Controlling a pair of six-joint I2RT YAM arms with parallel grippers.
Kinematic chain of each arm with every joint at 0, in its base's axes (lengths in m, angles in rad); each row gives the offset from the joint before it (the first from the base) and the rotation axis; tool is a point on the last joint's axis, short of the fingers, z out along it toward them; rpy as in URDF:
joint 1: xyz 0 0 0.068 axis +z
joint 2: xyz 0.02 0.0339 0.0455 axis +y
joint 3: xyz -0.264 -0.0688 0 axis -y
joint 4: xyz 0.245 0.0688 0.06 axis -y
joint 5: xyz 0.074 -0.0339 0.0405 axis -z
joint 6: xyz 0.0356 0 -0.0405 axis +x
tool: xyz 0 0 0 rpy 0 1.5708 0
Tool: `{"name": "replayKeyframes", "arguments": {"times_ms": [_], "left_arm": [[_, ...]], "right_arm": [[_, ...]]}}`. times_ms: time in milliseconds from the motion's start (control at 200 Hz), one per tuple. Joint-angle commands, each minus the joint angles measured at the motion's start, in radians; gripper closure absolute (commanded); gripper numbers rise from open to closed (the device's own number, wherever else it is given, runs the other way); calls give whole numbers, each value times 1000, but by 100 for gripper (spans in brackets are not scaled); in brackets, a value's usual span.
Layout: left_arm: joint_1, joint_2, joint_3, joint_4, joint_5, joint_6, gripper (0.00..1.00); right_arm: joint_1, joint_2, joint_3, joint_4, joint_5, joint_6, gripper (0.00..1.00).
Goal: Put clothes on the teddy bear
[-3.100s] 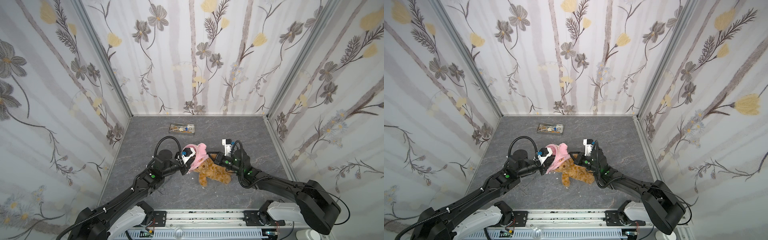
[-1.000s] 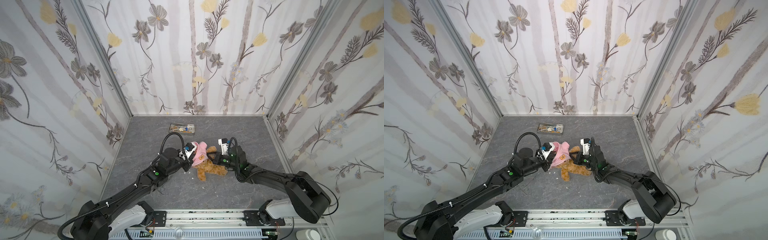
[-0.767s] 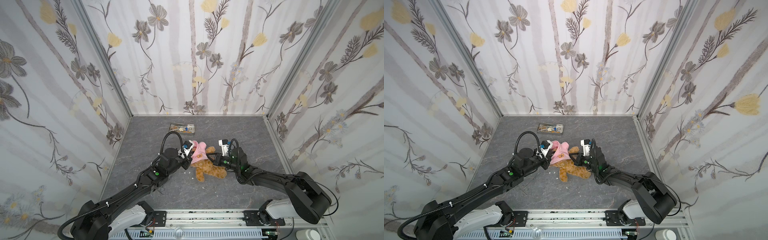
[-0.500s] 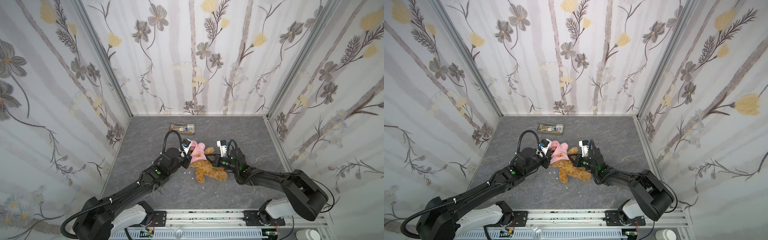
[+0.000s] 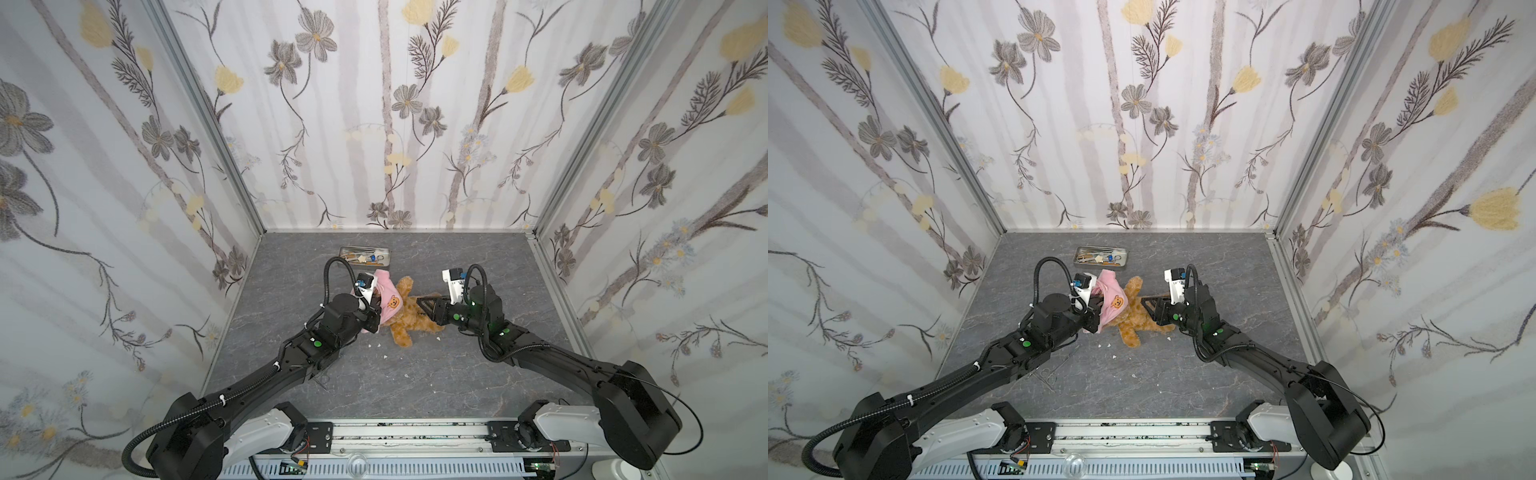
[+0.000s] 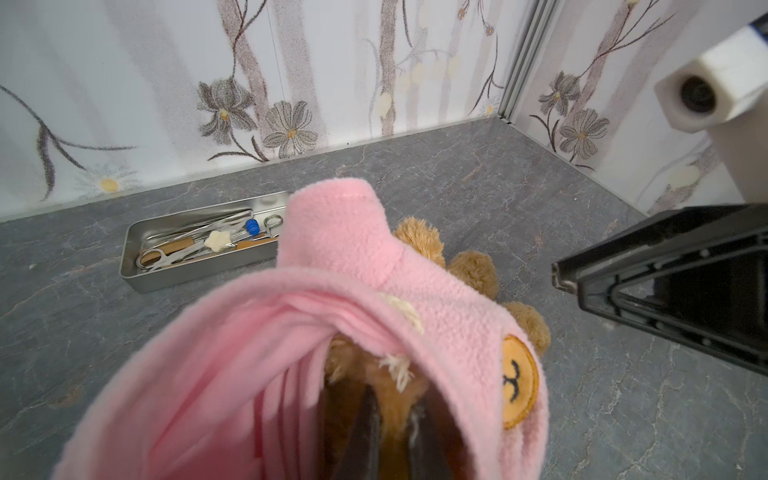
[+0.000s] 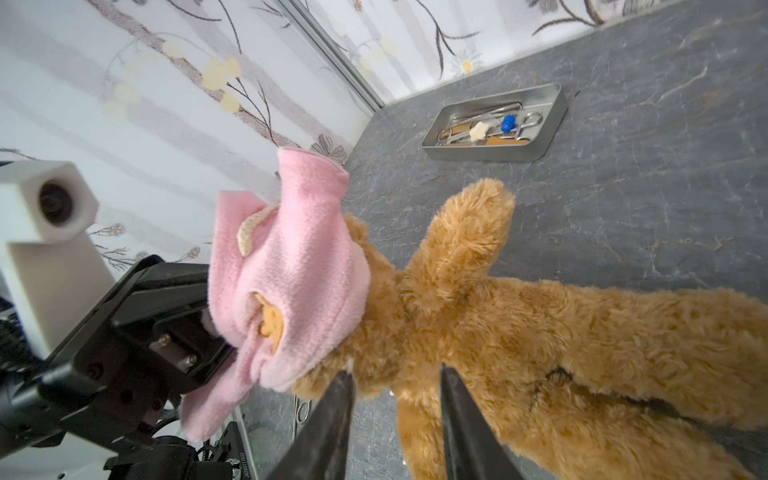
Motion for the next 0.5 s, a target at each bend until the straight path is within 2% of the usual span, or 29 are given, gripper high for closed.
{"name": "replayKeyframes", "arguments": {"times_ms": [0, 125, 235, 330, 495], "left_arm": [[1, 9, 26, 36, -21, -196, 100], [1, 30, 48, 25, -10, -421, 100], [1, 43, 58, 24, 3, -560, 100], [1, 51, 63, 25, 19, -613, 100], [-1, 54, 64, 24, 32, -629, 100]], "right_arm": [[57, -25, -49, 97, 15, -70, 61], [153, 8, -74, 249, 12, -41, 61], [215, 57, -100, 380, 35, 27, 64], [228, 91, -110, 433, 52, 58, 66], [233, 151, -112, 489, 58, 81, 69]]}}
